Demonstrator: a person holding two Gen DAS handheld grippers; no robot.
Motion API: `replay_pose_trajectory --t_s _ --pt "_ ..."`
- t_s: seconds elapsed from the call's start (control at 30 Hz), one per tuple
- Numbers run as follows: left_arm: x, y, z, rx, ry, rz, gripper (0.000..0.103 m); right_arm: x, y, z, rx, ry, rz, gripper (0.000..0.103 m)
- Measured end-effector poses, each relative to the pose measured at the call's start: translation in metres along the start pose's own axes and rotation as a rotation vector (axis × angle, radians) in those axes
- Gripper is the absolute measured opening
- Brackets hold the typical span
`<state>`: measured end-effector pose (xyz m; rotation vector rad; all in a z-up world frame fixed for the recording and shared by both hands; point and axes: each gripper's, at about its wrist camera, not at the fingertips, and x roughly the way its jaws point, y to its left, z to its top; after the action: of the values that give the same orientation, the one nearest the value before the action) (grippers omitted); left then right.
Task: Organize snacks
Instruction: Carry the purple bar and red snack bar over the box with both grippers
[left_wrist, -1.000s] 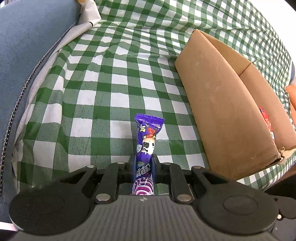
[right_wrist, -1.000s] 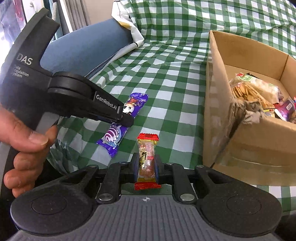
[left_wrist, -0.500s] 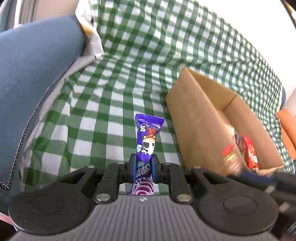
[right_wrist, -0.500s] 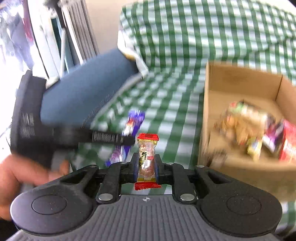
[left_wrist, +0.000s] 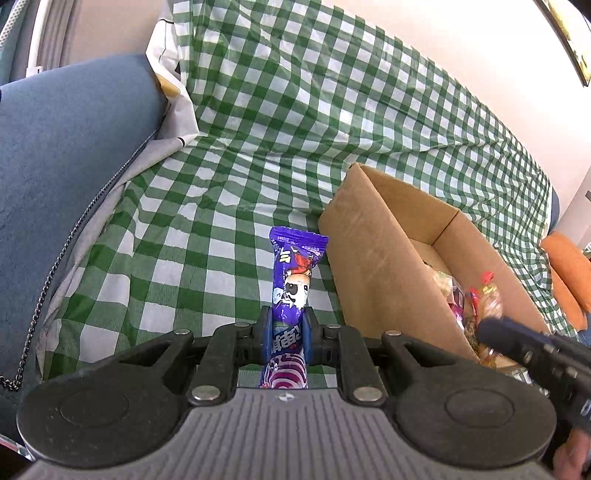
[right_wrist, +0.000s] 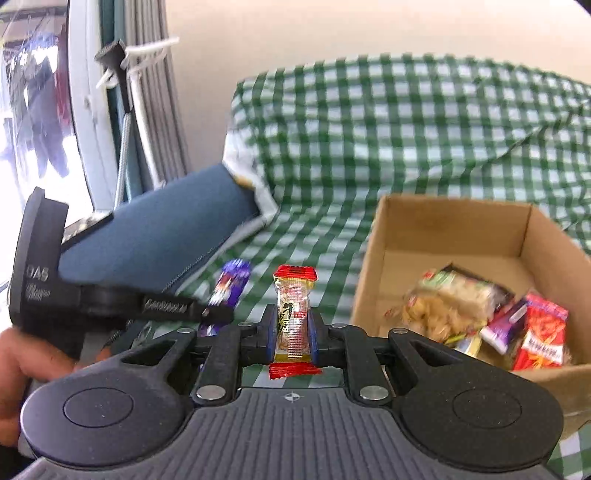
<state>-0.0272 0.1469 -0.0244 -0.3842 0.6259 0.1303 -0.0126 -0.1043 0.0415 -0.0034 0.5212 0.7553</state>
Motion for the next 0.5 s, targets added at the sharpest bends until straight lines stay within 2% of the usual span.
replay_pose_trajectory --t_s 0.27,0.5 --pt "-0.005 -0.015 0.008 0.040 -0.007 0.014 0.017 -0.004 -0.025 0.011 0.016 -0.119 -0.148 0.018" --pt "-0.014 -0.045 0.036 0.065 -0.061 -0.010 0.017 0.002 -0.059 0.015 0.094 -0.124 -0.311 0.018"
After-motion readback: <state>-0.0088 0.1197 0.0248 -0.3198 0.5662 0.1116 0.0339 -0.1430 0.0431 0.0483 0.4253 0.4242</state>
